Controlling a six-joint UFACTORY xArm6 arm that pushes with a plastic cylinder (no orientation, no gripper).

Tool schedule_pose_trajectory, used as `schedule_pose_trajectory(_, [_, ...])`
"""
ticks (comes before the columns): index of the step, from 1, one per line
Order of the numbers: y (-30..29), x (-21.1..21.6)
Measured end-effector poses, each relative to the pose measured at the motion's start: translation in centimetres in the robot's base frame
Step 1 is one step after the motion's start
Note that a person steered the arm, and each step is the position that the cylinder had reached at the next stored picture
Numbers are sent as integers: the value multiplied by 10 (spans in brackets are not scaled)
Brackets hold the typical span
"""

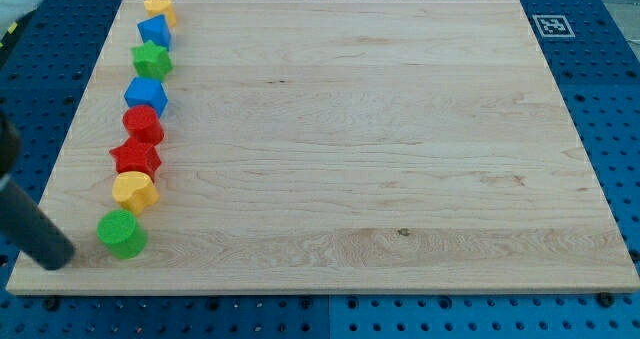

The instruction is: Separate the green circle form heart

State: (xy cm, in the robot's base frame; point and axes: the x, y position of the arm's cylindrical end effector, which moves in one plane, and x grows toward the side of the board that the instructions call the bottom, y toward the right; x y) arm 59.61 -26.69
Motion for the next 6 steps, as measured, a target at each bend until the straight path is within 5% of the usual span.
schedule_pose_trajectory(6, [110, -20])
